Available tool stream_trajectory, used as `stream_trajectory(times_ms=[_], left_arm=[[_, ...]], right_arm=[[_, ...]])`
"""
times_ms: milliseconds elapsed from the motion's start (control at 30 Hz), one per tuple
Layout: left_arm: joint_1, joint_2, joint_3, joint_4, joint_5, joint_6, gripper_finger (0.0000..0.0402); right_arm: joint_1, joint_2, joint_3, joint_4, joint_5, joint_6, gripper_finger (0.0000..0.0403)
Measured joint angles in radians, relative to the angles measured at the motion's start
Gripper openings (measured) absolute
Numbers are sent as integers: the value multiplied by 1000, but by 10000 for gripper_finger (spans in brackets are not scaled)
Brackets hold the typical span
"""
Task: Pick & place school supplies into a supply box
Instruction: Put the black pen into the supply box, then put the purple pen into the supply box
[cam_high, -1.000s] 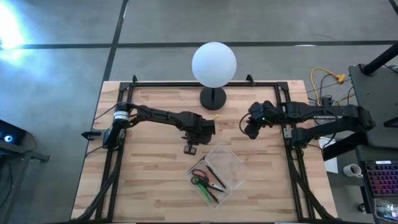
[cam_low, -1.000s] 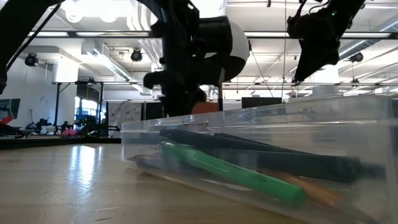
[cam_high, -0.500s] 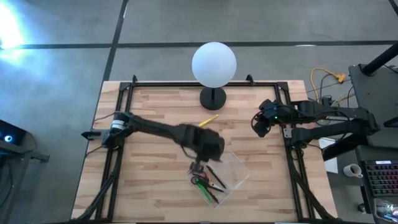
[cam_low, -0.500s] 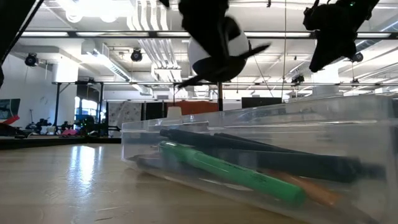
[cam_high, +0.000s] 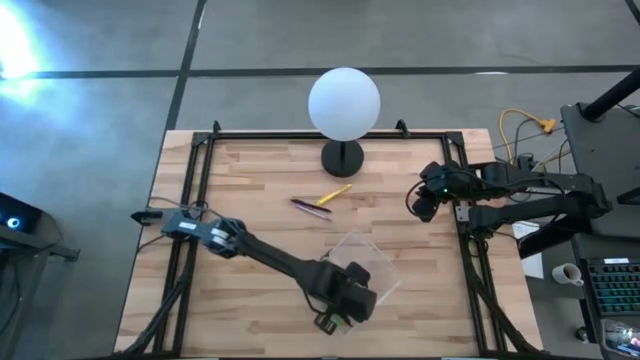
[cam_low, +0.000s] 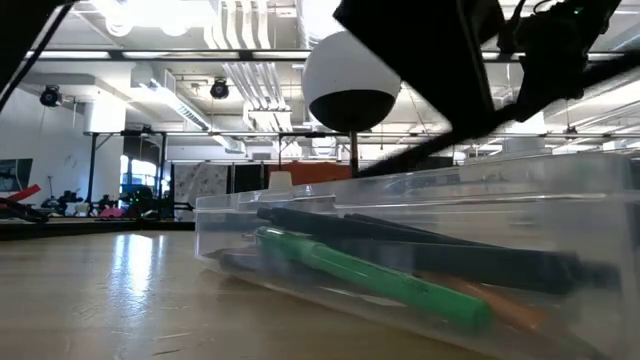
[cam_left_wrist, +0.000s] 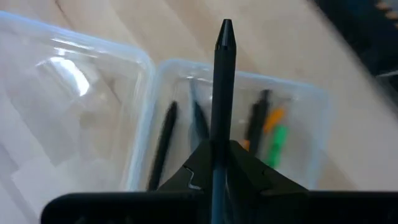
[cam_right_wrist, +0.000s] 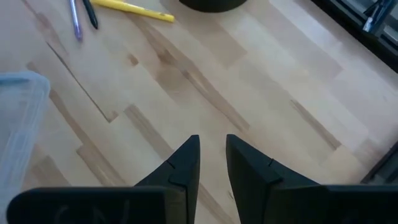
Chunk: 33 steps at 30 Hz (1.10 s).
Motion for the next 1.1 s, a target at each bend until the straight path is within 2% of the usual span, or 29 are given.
stream_trajectory(times_ms=[100,300,467,767,933,1100], left_arm=[[1,54,57,-51,-13,-7,11],[5,60,-3,-70,-12,-56,17],[7,58,0,-88,-12,-200,53],[5,49,56,-166,-12,-215,135],[22,-5,51,-240,-72,-210,148],[95,-32,51,-324,-108,-215,149]], right_arm=[[0,-4,0,0,-6,0,68],[0,-4,-1,-7,-10,0,68],[0,-4,-3,-18,-10,0,68],[0,-3,-3,-16,-9,-3,68],[0,-3,-4,-15,-8,-3,68],[0,-3,-9,-14,-5,-4,68]])
